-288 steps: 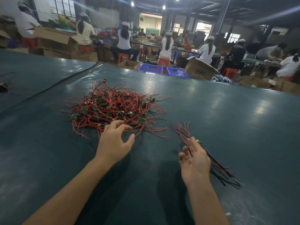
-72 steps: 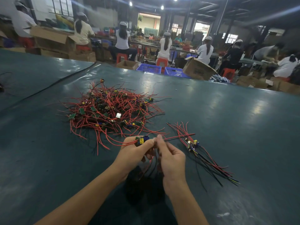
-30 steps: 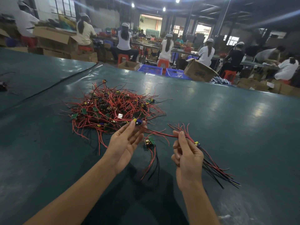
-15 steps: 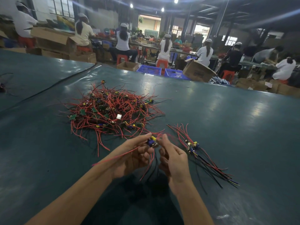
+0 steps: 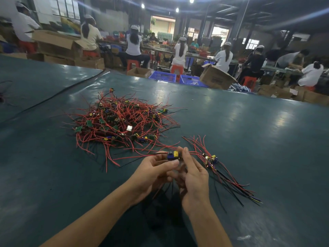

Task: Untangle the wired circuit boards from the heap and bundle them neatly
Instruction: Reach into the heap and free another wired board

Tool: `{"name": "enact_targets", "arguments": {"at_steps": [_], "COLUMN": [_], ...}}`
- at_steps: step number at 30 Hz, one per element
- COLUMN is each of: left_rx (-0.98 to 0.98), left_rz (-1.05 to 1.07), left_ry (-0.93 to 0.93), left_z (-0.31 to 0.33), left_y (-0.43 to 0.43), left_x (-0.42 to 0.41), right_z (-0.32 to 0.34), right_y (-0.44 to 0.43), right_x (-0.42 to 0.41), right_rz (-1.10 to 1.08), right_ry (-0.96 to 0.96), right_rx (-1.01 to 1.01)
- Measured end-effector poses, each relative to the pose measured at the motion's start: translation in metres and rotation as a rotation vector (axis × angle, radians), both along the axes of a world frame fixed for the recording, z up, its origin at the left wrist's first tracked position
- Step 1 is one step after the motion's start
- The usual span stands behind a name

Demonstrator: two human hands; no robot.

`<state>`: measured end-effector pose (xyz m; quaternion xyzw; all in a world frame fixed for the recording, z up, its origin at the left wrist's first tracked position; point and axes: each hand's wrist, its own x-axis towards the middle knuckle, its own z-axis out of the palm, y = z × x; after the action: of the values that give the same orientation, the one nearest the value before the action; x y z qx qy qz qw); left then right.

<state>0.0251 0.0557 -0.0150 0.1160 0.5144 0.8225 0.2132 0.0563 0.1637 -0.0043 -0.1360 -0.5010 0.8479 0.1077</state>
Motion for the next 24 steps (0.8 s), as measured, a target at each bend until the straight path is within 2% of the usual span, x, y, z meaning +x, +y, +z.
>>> {"name": "enact_targets", "arguments": {"at_steps": [2,5,8,12,15,21,24], "left_rx": [-0.112,-0.203,-0.236,-0.244,-0.257,-0.225,-0.206], "left_rz": [0.113,0.296,0.313,0.312,0.307,0.338,0.362], "left_ry": [0.127,0.202,0.24,0.262,0.279,0.221,0.203], "left_z": [0.0,0.002,0.006,0.012,0.013,0.009,0.008], "left_y": [0.002,0.002,0.003,-0.001,-0.008,-0.008,-0.009], "left_x": [0.001,0.0,0.002,0.0,-0.003,-0.006,-0.008], "right_z": [-0.003,-0.005,-0.003,0.002,0.003,0.0,-0.002], "right_y": [-0.004,-0.009,-0.006,0.02,0.041,0.035,0.023], "right_x": [-0.001,-0.002,-0.006,-0.015,-0.017,-0.015,-0.013], "right_rz": [0.013,0.001,-0.059,-0.268,-0.35,-0.3,-0.188], "right_ry": [0.016,0.048,0.001,-0.109,-0.049,-0.005,-0.073], "right_rx": [0.068,0.087,0.032,-0.041,-0.113,-0.143,-0.022]}}
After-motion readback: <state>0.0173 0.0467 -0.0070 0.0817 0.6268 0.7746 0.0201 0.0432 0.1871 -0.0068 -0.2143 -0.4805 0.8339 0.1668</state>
